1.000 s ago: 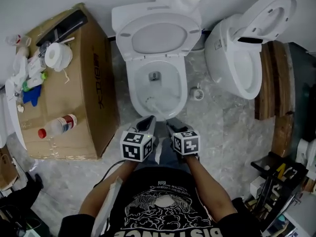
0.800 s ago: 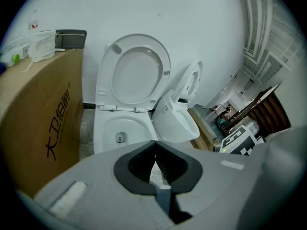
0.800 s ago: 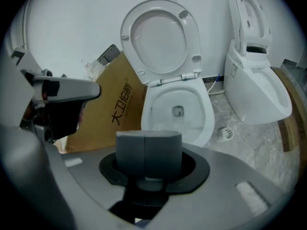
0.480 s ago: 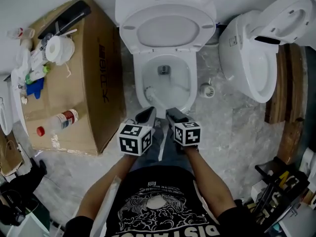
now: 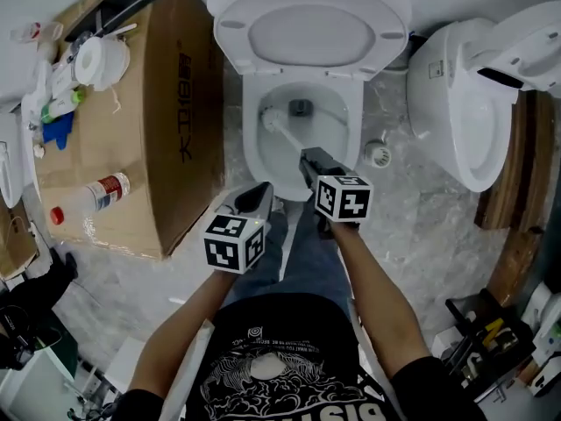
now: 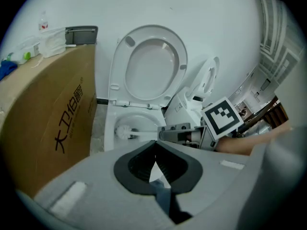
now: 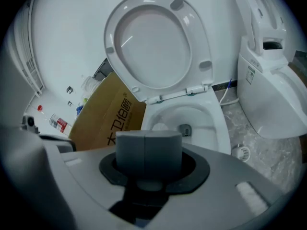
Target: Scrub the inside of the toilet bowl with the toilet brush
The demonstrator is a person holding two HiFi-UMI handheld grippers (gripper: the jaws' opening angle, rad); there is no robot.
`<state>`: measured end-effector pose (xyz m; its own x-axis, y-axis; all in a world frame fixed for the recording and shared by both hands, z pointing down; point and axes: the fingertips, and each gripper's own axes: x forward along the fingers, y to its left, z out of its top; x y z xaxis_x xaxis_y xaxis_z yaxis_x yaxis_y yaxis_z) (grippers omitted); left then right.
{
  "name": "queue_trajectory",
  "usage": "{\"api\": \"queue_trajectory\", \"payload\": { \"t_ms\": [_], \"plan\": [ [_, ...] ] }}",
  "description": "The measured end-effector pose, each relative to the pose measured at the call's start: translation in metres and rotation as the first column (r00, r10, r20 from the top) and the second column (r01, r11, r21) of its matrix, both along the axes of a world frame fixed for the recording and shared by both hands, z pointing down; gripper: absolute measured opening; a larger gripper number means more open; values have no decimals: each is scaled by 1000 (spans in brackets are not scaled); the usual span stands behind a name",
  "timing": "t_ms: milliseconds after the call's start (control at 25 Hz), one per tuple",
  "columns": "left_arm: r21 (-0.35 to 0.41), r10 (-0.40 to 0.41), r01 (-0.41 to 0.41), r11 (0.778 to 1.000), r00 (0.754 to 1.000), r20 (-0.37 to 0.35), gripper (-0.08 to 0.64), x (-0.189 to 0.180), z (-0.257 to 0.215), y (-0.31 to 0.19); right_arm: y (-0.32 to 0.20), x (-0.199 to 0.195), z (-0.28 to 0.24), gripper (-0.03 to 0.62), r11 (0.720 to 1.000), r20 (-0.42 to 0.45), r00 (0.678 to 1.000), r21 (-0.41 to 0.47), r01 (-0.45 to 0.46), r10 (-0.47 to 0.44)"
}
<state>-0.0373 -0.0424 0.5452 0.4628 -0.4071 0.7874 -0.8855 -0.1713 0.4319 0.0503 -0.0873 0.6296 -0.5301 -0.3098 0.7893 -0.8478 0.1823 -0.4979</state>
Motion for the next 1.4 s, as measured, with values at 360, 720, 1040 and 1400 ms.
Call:
{"api": "queue_trajectory", "payload": {
  "t_ms": [360,720,1040,1400],
  "plan": [
    [-15,-73,73,997,997,16,-8,-8,-2,13,-49,30,0,155,995,-14,997,67,-68,69],
    [3,5,-5,1000,1000,-4,-8,3,1,11,-29,92,-2,155,970,-65,969,74,-232,236],
    [28,99,-98,995,995,-25,-8,18,-3,11,39,122,-4,155,951,-111,945,31,-306,308],
    [37,118,-116,993,991,-57,-8,31,-4,19,119,113,-6,155,956,-138,949,-47,-291,282]
  ]
}}
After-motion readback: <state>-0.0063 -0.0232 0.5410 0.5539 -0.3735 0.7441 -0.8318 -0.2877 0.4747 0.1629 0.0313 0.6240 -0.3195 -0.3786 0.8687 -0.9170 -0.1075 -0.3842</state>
